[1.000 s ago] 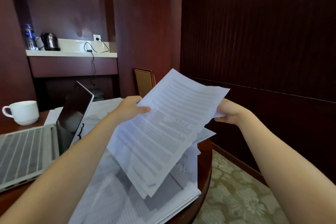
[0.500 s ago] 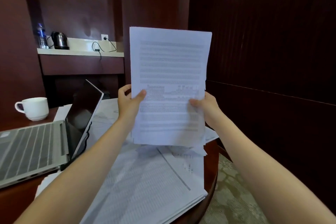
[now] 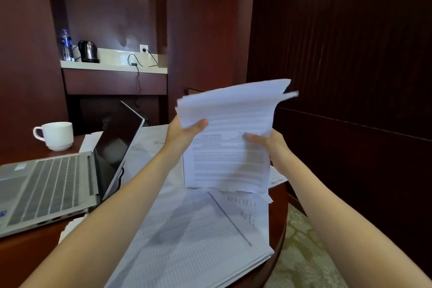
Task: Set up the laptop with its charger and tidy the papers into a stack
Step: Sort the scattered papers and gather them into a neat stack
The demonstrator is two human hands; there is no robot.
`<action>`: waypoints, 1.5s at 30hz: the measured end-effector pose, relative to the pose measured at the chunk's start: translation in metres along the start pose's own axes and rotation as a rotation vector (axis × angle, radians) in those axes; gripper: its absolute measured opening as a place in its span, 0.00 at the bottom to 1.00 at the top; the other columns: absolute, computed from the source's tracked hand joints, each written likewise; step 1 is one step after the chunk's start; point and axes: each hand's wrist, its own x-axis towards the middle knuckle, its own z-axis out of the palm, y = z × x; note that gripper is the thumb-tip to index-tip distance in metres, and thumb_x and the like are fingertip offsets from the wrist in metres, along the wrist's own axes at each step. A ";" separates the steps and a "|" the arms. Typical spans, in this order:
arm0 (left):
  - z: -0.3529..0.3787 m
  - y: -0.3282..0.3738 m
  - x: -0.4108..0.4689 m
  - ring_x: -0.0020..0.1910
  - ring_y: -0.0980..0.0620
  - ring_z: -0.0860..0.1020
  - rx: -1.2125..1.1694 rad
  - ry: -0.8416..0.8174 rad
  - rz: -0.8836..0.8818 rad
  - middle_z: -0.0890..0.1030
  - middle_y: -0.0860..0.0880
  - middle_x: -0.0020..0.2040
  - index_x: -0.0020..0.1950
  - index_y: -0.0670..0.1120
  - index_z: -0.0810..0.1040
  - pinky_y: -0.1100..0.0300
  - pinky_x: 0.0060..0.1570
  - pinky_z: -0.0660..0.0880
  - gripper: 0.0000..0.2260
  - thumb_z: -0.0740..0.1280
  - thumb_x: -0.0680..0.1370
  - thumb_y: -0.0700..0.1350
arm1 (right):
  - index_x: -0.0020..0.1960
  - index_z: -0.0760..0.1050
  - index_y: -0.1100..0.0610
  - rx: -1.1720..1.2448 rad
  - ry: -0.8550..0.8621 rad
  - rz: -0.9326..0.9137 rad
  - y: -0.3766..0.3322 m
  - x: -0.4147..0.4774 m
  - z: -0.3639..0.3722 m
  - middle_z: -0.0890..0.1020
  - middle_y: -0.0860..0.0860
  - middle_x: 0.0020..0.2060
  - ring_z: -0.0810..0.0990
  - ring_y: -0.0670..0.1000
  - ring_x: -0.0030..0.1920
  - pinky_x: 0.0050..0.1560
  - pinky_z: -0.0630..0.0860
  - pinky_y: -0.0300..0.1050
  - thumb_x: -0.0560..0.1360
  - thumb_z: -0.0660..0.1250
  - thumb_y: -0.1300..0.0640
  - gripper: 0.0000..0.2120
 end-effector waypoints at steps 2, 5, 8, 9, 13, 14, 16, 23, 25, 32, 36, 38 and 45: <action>0.004 0.004 0.001 0.49 0.56 0.76 -0.007 0.053 -0.008 0.78 0.54 0.50 0.60 0.45 0.75 0.72 0.43 0.73 0.14 0.69 0.74 0.42 | 0.56 0.75 0.54 0.010 0.037 -0.019 -0.002 0.002 -0.001 0.82 0.49 0.48 0.82 0.49 0.46 0.44 0.78 0.42 0.73 0.69 0.63 0.12; 0.005 0.009 0.007 0.54 0.48 0.78 -0.142 0.169 -0.089 0.80 0.50 0.53 0.58 0.45 0.78 0.53 0.58 0.74 0.11 0.68 0.76 0.43 | 0.56 0.76 0.55 -0.011 0.040 -0.026 -0.003 0.003 -0.004 0.82 0.50 0.49 0.82 0.50 0.48 0.48 0.79 0.46 0.74 0.69 0.62 0.12; 0.003 0.011 0.011 0.57 0.44 0.78 -0.298 0.264 -0.175 0.80 0.47 0.55 0.55 0.47 0.78 0.45 0.60 0.74 0.08 0.68 0.77 0.45 | 0.55 0.76 0.55 -0.056 0.031 0.002 -0.002 -0.001 -0.006 0.82 0.49 0.47 0.82 0.50 0.46 0.42 0.79 0.43 0.71 0.72 0.60 0.14; 0.002 0.012 0.011 0.57 0.45 0.78 -0.327 0.279 -0.193 0.80 0.47 0.55 0.55 0.47 0.77 0.46 0.59 0.74 0.08 0.67 0.77 0.45 | 0.55 0.76 0.55 -0.056 0.050 0.018 0.001 -0.002 -0.008 0.82 0.49 0.47 0.82 0.51 0.46 0.42 0.78 0.44 0.70 0.73 0.60 0.14; 0.001 0.013 0.004 0.53 0.47 0.78 -0.405 0.320 -0.246 0.79 0.50 0.51 0.60 0.45 0.76 0.49 0.56 0.76 0.12 0.65 0.78 0.46 | 0.59 0.75 0.61 0.170 0.216 0.128 0.018 -0.005 -0.018 0.82 0.54 0.50 0.81 0.55 0.50 0.48 0.78 0.48 0.70 0.73 0.60 0.18; 0.002 0.013 0.001 0.52 0.48 0.78 -0.422 0.333 -0.260 0.79 0.50 0.50 0.61 0.45 0.76 0.50 0.55 0.76 0.12 0.65 0.78 0.46 | 0.61 0.74 0.62 0.319 0.255 0.175 0.023 -0.007 -0.017 0.82 0.55 0.51 0.81 0.55 0.51 0.47 0.79 0.47 0.71 0.72 0.61 0.20; 0.004 0.010 -0.005 0.50 0.48 0.79 -0.472 0.362 -0.303 0.79 0.50 0.49 0.59 0.45 0.76 0.52 0.53 0.76 0.11 0.65 0.78 0.46 | 0.63 0.72 0.63 0.582 0.266 0.237 0.031 -0.014 -0.006 0.81 0.55 0.51 0.81 0.53 0.49 0.43 0.80 0.45 0.74 0.69 0.62 0.19; 0.010 0.012 -0.020 0.46 0.50 0.79 -0.447 0.309 -0.336 0.80 0.51 0.45 0.56 0.45 0.76 0.51 0.51 0.77 0.08 0.66 0.77 0.43 | 0.65 0.70 0.66 0.369 0.320 0.287 0.038 -0.032 0.032 0.77 0.59 0.61 0.78 0.56 0.56 0.55 0.75 0.51 0.76 0.66 0.65 0.19; -0.001 0.019 -0.018 0.45 0.50 0.79 -0.378 0.264 -0.334 0.80 0.47 0.51 0.62 0.43 0.74 0.52 0.45 0.78 0.13 0.66 0.78 0.42 | 0.65 0.69 0.67 0.207 0.376 0.289 0.034 -0.029 0.020 0.77 0.58 0.59 0.76 0.55 0.52 0.48 0.74 0.45 0.76 0.65 0.65 0.18; -0.041 0.029 -0.007 0.39 0.53 0.74 0.182 0.141 -0.312 0.73 0.49 0.49 0.69 0.45 0.66 0.60 0.42 0.73 0.22 0.64 0.76 0.38 | 0.67 0.66 0.69 -0.193 0.347 0.482 0.035 -0.026 -0.040 0.74 0.60 0.64 0.73 0.59 0.60 0.60 0.70 0.49 0.77 0.66 0.60 0.23; -0.039 0.016 -0.010 0.42 0.54 0.73 0.686 -0.103 -0.172 0.74 0.47 0.53 0.66 0.43 0.67 0.64 0.37 0.69 0.23 0.67 0.73 0.35 | 0.65 0.69 0.68 -0.264 0.268 0.457 0.041 -0.033 -0.050 0.77 0.57 0.57 0.76 0.60 0.59 0.59 0.72 0.51 0.75 0.68 0.63 0.20; -0.034 0.008 -0.013 0.56 0.48 0.73 0.855 -0.272 -0.095 0.70 0.44 0.63 0.66 0.44 0.68 0.59 0.50 0.71 0.23 0.69 0.73 0.37 | 0.64 0.71 0.67 -0.282 0.195 0.444 0.043 -0.036 -0.047 0.79 0.57 0.58 0.77 0.59 0.56 0.60 0.73 0.52 0.74 0.68 0.63 0.19; -0.002 0.004 -0.024 0.68 0.46 0.65 1.284 -0.466 0.092 0.66 0.48 0.71 0.73 0.51 0.61 0.51 0.64 0.62 0.25 0.64 0.77 0.52 | 0.60 0.75 0.65 -0.293 -0.139 0.371 0.035 -0.038 -0.027 0.80 0.59 0.57 0.78 0.59 0.58 0.64 0.71 0.57 0.74 0.68 0.64 0.15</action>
